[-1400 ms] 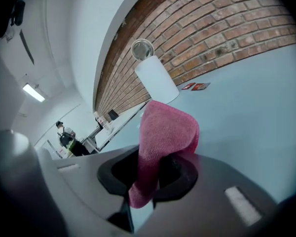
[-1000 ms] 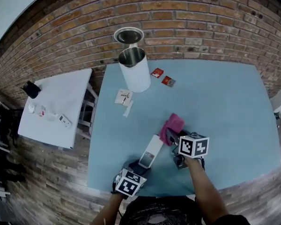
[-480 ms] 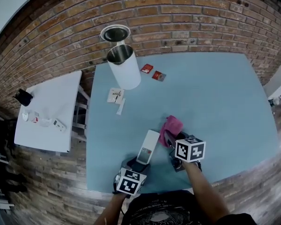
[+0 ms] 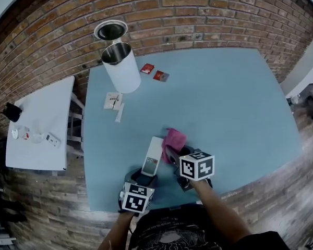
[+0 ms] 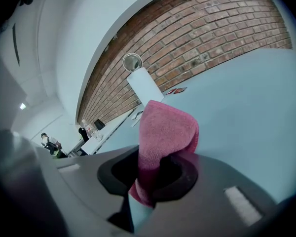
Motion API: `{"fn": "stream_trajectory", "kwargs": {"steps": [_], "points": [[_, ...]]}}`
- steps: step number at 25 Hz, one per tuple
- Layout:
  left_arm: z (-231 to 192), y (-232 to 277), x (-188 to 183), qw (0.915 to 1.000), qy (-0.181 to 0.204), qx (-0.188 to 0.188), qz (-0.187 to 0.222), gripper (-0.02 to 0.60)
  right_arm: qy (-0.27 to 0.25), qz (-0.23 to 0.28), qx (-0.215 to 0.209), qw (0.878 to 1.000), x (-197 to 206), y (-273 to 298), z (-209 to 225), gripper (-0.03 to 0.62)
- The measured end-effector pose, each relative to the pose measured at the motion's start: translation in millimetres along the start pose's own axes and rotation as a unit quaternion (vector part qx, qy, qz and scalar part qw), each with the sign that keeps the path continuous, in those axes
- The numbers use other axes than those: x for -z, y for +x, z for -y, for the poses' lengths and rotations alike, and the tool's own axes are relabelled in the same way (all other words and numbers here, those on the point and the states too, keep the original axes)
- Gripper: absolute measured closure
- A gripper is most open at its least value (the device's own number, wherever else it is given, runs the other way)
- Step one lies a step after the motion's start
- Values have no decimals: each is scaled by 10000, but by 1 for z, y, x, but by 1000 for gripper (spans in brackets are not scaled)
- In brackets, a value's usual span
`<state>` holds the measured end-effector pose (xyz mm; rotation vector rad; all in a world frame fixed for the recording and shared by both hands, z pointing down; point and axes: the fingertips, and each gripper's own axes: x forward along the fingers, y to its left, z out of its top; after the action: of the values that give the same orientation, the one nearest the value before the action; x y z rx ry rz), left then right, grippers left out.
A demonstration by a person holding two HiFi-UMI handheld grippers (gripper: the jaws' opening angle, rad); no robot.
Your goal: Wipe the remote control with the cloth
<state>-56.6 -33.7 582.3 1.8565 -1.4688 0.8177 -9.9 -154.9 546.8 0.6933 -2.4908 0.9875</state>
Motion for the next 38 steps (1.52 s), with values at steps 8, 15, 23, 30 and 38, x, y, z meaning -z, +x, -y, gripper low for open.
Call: {"fn": "stream_trajectory", "kwargs": {"steps": [8,15,23,30,38], "points": [[5,-1,-1,10000,-15,3,26,333,-27,-143,20,9999,18,-10,-15,525],[6,-2,-1,10000,1,28,15,333,60,-162,-9,9999,31,-14,-32,525],[7,2,3,9999,-14,92,36,333,212,-255,-52,9994,41,-16,-45,525],[10,-1,4,9993,252,287,-28,334,-66,-476,-277,9985,54,-23,-63,525],[14,-5,11,9889,1091,973,-252,336,-539,-412,213,9975,4,-40,-9,525]]}}
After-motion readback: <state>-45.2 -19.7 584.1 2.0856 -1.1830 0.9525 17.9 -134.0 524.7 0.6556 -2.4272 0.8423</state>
